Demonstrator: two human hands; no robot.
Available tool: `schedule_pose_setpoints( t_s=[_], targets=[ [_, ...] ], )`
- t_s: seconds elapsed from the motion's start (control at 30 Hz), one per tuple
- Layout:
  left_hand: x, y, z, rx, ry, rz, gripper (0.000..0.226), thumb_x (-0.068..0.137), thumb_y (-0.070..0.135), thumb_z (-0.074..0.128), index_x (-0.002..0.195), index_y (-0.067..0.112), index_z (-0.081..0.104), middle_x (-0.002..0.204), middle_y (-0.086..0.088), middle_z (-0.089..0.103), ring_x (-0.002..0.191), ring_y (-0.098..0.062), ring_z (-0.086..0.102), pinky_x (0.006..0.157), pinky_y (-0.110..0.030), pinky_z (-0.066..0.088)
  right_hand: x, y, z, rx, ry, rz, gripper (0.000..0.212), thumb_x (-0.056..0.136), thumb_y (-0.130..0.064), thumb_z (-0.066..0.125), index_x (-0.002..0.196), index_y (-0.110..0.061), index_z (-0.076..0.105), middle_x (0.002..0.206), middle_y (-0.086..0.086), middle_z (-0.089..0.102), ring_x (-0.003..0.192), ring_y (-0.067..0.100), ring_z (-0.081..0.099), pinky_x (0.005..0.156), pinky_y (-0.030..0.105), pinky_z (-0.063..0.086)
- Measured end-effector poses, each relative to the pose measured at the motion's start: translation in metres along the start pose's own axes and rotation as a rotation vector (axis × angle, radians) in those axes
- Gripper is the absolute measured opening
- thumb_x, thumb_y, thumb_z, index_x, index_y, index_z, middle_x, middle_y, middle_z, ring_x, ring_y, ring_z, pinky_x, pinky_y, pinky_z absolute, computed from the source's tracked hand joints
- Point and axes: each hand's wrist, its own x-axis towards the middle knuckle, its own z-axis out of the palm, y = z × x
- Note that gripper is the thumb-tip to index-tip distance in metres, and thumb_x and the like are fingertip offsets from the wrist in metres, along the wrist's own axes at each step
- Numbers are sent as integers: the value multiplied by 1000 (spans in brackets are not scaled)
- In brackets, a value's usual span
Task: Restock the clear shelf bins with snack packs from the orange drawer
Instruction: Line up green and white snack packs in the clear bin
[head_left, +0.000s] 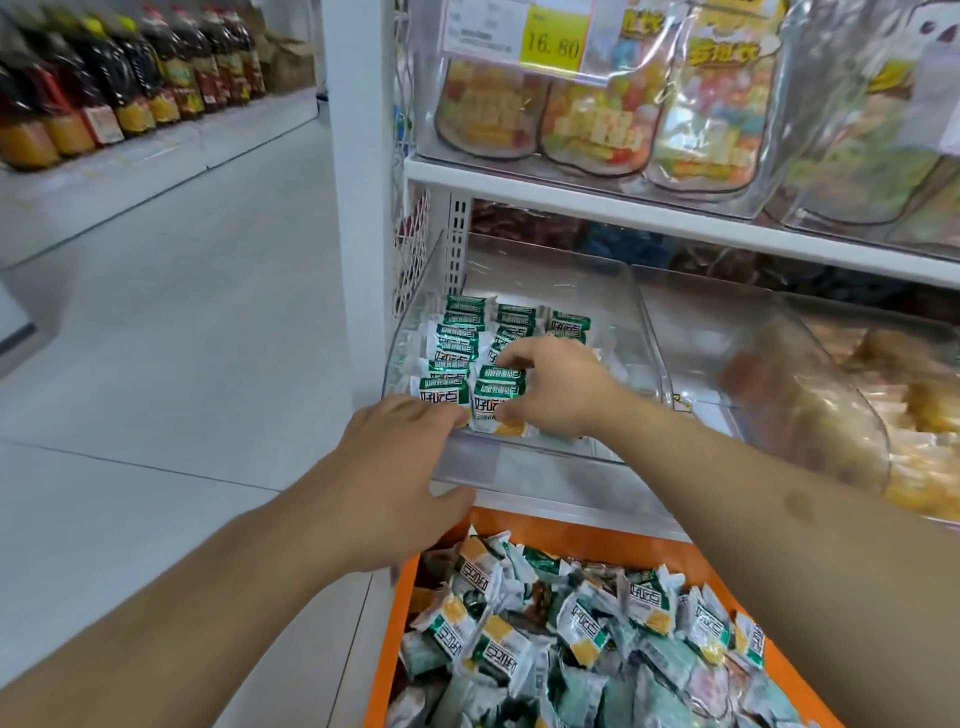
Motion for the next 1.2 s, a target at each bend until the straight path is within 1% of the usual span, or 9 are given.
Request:
schedule_pose_setpoints(
  t_s=[0.13,0.23,0.47,0.53,0.7,0.9,1.03,1.1,1.2],
  targets=[
    [-1,3,-1,-22,22,-4,56,99,47,60,149,39,37,135,18,41,130,-6,28,114,-29,27,3,4,5,86,22,31,63,74,-37,93,131,-33,67,132,-8,68,122,19,60,109,43,49],
    [0,4,-1,-11,26,0,55,99,47,59,149,40,36,140,18,42,132,-6,26,115,-28,24,5,7,8,39,31,32,62,74,-43,92,130,-37,66,126,-10,69,119,22,59,108,48,47],
    [7,9,-3,-49,24,-10,57,100,54,56,153,39,39,151,17,44,140,-9,34,122,-35,28,6,13,14,-63,70,-3,54,74,-50,90,123,-39,68,104,-11,69,110,24,51,96,43,49],
    [15,12,-2,-103,46,-8,52,102,57,52,149,37,46,148,15,50,135,-10,44,117,-41,37,4,13,12,-80,73,-19,58,75,-52,89,126,-40,67,109,-9,68,114,25,49,96,43,47],
    [30,18,4,-184,83,-20,43,106,52,47,141,30,56,137,13,60,119,-7,56,103,-36,50,-4,9,-8,-341,27,-118,87,77,-62,84,150,-32,49,141,-3,58,128,26,44,106,42,38],
    [37,22,7,-188,113,-36,38,107,47,50,139,29,59,133,12,64,115,-7,59,99,-33,51,-28,12,-44,-535,96,-246,62,83,-43,78,139,-28,55,133,-4,61,126,25,47,106,42,40],
    [57,22,5,-177,145,-42,30,101,29,66,131,28,66,121,10,68,106,-6,61,88,-23,47,-48,30,-58,-476,232,-237,53,85,-36,75,135,-27,59,132,-5,60,129,25,44,102,40,36],
    [73,23,5,-122,164,-37,34,93,29,75,127,27,68,119,8,68,105,-10,62,87,-25,49,-57,43,-60,-382,285,-208,61,84,-37,79,140,-25,58,141,-4,55,134,25,40,107,41,34],
    [99,26,8,3,102,-21,67,77,50,88,134,25,64,130,5,64,119,-18,56,98,-36,51,-66,59,-54,-263,327,-148,69,84,-40,82,144,-23,54,146,-3,50,137,23,36,110,41,33]
  ],
)
